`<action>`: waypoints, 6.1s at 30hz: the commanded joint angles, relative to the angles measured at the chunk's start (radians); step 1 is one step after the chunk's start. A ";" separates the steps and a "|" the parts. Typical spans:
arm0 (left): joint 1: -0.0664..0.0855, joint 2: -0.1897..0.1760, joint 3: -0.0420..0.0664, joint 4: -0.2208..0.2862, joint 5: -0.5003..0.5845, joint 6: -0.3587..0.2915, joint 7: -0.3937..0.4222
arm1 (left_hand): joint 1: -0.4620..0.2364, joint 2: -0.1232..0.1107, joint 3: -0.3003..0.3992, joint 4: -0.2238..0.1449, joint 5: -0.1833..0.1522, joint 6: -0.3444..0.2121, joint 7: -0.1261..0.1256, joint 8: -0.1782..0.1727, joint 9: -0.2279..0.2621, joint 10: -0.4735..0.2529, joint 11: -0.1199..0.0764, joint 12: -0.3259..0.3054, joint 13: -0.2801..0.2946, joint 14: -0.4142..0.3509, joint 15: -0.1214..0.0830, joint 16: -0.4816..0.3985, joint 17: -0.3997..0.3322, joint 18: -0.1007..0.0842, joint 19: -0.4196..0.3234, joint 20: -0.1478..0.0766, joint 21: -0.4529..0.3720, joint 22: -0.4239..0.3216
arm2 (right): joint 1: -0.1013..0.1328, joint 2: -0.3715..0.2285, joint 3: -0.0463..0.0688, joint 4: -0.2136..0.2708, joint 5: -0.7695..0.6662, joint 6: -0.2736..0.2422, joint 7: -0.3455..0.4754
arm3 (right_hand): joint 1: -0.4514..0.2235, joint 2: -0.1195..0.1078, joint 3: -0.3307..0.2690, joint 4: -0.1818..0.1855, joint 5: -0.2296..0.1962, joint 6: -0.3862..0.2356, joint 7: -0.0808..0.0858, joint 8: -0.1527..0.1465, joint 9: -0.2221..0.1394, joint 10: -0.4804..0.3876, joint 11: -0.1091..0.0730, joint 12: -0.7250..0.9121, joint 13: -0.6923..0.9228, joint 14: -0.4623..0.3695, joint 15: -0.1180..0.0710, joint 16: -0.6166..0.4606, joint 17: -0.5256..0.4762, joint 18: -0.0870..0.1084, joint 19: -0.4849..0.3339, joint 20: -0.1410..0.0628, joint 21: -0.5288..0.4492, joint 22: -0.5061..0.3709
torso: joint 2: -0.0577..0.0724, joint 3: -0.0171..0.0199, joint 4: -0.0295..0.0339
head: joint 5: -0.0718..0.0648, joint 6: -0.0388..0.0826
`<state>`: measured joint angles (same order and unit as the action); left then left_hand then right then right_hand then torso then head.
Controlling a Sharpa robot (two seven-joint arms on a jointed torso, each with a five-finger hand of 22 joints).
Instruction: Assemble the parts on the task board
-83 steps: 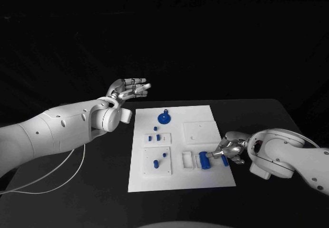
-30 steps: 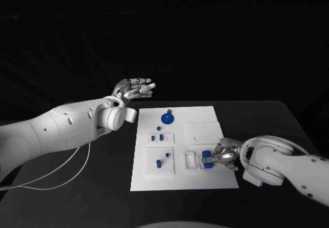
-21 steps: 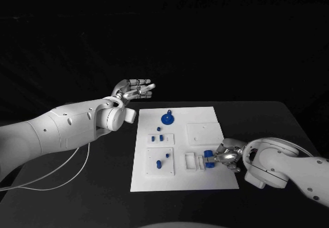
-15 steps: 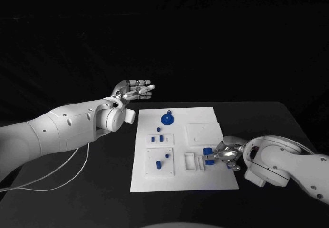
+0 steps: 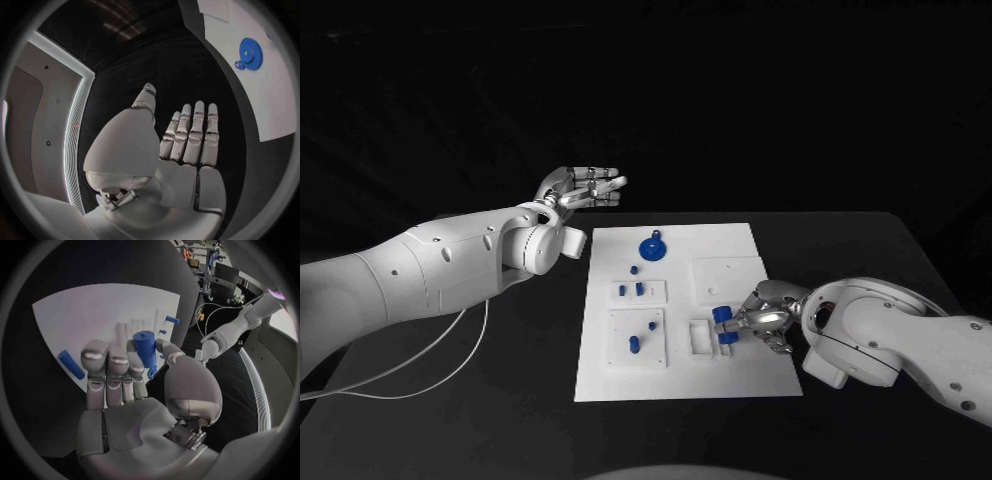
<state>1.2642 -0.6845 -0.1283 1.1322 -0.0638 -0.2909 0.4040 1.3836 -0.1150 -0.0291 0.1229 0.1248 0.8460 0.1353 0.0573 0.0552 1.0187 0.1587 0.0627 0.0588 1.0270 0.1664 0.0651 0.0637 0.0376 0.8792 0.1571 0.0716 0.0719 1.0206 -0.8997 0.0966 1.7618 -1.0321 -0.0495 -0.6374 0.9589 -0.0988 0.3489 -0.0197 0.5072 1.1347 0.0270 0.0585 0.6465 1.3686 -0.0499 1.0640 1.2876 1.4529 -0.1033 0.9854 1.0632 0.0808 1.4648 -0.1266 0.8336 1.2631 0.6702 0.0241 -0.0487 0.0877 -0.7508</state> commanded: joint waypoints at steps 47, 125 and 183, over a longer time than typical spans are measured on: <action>0.000 0.002 0.001 0.006 0.025 0.036 0.034 | -0.012 0.014 -0.004 -0.011 0.003 0.004 0.002 0.000 0.001 0.005 -0.003 -0.004 -0.001 -0.001 -0.007 -0.005 -0.001 -0.006 0.002 -0.004 0.000 -0.001 | 0.001 0.112 -0.033 -0.090 -0.003 0.066 -0.014 | -0.025 0.043 0.025 -0.071 -0.084 0.020 -0.002 0.004 -0.076 0.000 -0.005 -0.021 -0.020 0.003 -0.005 -0.014 0.008 0.005 0.055 -0.003 -0.021 0.000 | 0.000 -0.0001 -0.0002 | 0.009 -0.009; -0.002 -0.001 0.001 0.002 0.048 0.061 0.025 | -0.012 0.026 -0.007 -0.025 0.005 0.011 0.007 0.000 0.001 -0.001 -0.007 -0.004 -0.001 -0.002 -0.007 -0.005 -0.001 -0.001 0.009 -0.003 0.001 -0.001 | -0.002 0.046 -0.033 -0.031 -0.015 0.047 0.113 | 0.179 -0.020 -0.128 0.000 -0.227 0.105 -0.046 0.007 0.178 0.017 -0.027 -0.009 -0.004 0.008 -0.020 -0.026 0.019 -0.011 0.056 -0.018 -0.016 0.003 | 0.000 0.0003 -0.0007 | 0.005 -0.008; -0.002 -0.006 0.000 0.004 0.055 0.074 0.024 | -0.017 0.044 -0.020 -0.057 0.011 0.017 0.014 0.000 0.001 0.004 -0.014 -0.004 -0.001 -0.016 -0.024 -0.006 -0.001 0.033 0.031 0.010 0.014 0.004 | -0.008 -0.030 0.037 -0.096 0.050 0.032 0.166 | 0.155 0.005 -0.093 0.021 -0.245 0.035 -0.011 0.005 0.008 0.027 -0.008 0.009 0.024 0.004 -0.008 -0.012 0.004 -0.003 0.055 -0.007 0.000 -0.006 | -0.001 0.0001 -0.0007 | -0.041 0.024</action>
<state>1.2618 -0.6911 -0.1285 1.1325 -0.0058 -0.2314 0.4185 1.3657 -0.0814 -0.0501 0.0697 0.1357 0.8575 0.1446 0.0573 0.0551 1.0220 0.1481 0.0627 0.0588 1.0148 0.1463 0.0651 0.0637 0.0624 0.9049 0.1678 0.0839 0.0746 1.0123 -0.9264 0.1340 1.6687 -0.9942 -0.0771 -0.5084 1.1255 -0.0936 0.2482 0.0048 0.2642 1.1725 0.0167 0.0674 0.6683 1.3952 -0.0621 1.0777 1.3080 1.4564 -0.1169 0.9702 1.0672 0.0761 1.4655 -0.1416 0.8323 1.2564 0.6688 0.0237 -0.0502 0.0558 -0.7284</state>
